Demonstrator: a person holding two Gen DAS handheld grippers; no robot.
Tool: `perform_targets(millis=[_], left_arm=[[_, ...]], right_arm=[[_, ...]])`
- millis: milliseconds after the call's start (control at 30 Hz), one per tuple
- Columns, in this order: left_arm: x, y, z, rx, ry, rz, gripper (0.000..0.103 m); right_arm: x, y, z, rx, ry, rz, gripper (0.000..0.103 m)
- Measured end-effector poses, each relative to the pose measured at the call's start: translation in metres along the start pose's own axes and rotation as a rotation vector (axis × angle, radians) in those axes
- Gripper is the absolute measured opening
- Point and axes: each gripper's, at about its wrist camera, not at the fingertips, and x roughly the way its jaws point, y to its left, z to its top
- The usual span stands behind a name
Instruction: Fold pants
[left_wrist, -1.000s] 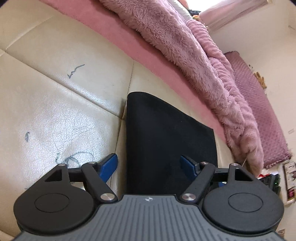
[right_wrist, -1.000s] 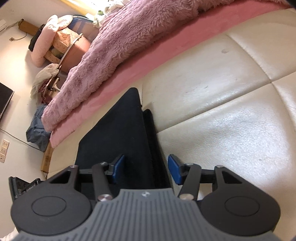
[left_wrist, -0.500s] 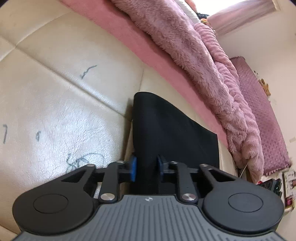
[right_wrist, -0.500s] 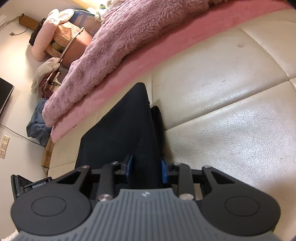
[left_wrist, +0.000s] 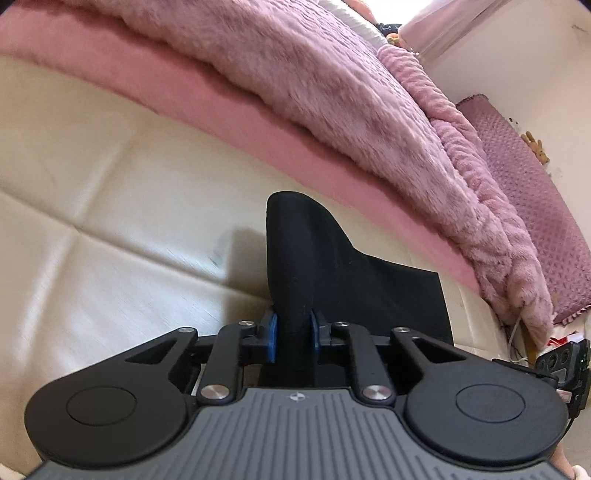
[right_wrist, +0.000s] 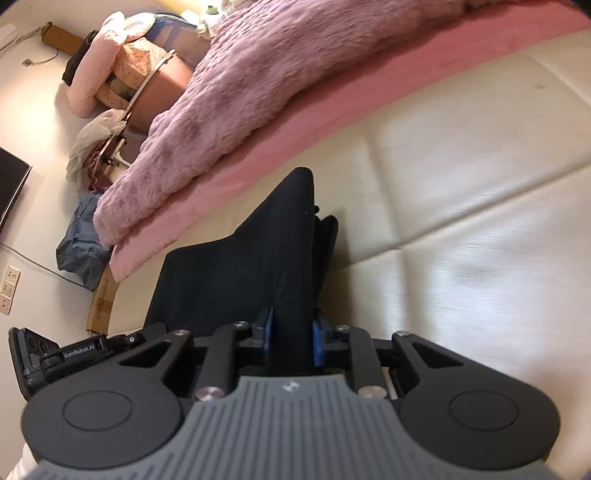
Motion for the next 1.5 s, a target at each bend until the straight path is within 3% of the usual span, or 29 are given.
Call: perform_targets(millis=[367,633,767,900,967,1033,1100,1300,1367,1433,1500], left_arm=[[-0.017,0.061,0.055,0.017,-0.047,0.052,0.018],[-0.001,0.094,0.068,-0.016,-0.048,0.056,0.019],[0.007,0.103,0.064,-0.031,-0.057,0.059,0.032],[0.002,0.109,0.065,-0.045,-0.060,0.054,0.037],[-0.009,0.106,0.067,-0.039,-0.087,0.104,0.050],[-0.022,0.104,0.067,-0.039,-0.099,0.131,0.051],[-0.035,0.097,0.068,-0.019,-0.117,0.145,0.051],[-0.085,0.034,0.058,0.197,-0.252,0.314,0.071],[-0.105,0.009,0.050,0.266,-0.317,0.337,0.076],[-0.124,-0.014,0.040,0.322,-0.390,0.349,0.086],[-0.144,-0.035,0.027,0.371,-0.461,0.365,0.091]], right_arm=[[0.083,0.070,0.013,-0.011,0.030,0.045,0.016],[0.122,0.086,0.028,-0.020,0.032,0.013,0.016],[0.125,0.075,0.024,-0.012,0.026,0.009,0.018],[0.124,0.071,0.023,-0.016,0.022,0.005,0.019],[0.121,0.077,0.025,-0.041,0.024,-0.023,0.026],[0.113,0.084,0.026,-0.083,0.006,-0.072,0.034],[0.102,0.091,0.028,-0.127,-0.017,-0.109,0.034],[0.050,0.133,0.024,-0.312,-0.127,-0.156,0.038],[0.027,0.156,0.016,-0.402,-0.184,-0.172,0.058],[0.005,0.175,0.006,-0.483,-0.239,-0.180,0.068],[-0.017,0.193,-0.007,-0.560,-0.287,-0.186,0.072]])
